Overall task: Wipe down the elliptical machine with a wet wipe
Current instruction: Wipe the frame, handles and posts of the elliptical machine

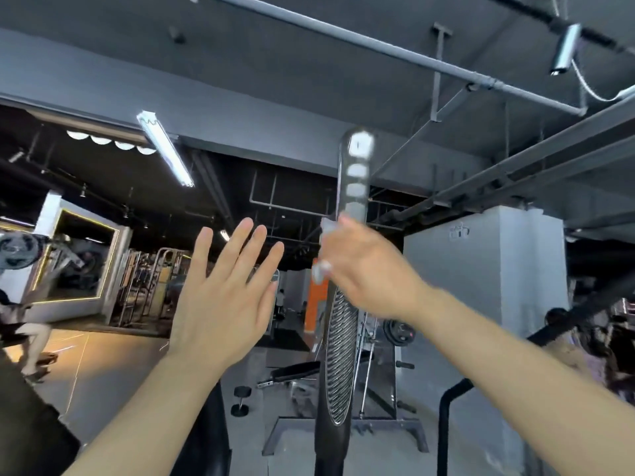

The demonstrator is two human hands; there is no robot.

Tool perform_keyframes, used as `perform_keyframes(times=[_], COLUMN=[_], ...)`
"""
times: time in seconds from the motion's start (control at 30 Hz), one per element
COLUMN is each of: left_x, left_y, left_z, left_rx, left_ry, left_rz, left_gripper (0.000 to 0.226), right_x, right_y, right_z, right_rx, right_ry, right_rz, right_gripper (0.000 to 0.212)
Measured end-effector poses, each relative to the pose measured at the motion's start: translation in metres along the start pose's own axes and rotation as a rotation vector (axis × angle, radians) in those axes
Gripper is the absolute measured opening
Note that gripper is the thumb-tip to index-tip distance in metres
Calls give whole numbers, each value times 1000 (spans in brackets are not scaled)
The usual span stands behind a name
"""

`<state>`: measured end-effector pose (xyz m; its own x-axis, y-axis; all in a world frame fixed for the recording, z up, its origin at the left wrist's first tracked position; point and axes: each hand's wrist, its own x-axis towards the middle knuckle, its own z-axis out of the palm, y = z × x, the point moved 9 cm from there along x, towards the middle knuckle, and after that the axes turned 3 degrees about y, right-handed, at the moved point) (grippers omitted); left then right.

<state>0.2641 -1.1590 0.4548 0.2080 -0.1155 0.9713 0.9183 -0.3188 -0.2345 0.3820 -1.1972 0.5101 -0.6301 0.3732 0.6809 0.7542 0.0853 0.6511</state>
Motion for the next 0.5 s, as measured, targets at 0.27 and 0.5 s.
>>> perform_keyframes(times=[0.27,0.5], left_x=[-2,-4], left_y=[-2,-2], left_z=[1,2], left_rx=[-17,-72], left_ry=[20,59], left_rz=[0,13], left_gripper=[47,42], right_x=[62,6], right_y=[24,3], right_z=[-43,5], right_rx=[-483,-130], right_ry=[50,-28], right_rz=[-103,-69], right_gripper=[31,26])
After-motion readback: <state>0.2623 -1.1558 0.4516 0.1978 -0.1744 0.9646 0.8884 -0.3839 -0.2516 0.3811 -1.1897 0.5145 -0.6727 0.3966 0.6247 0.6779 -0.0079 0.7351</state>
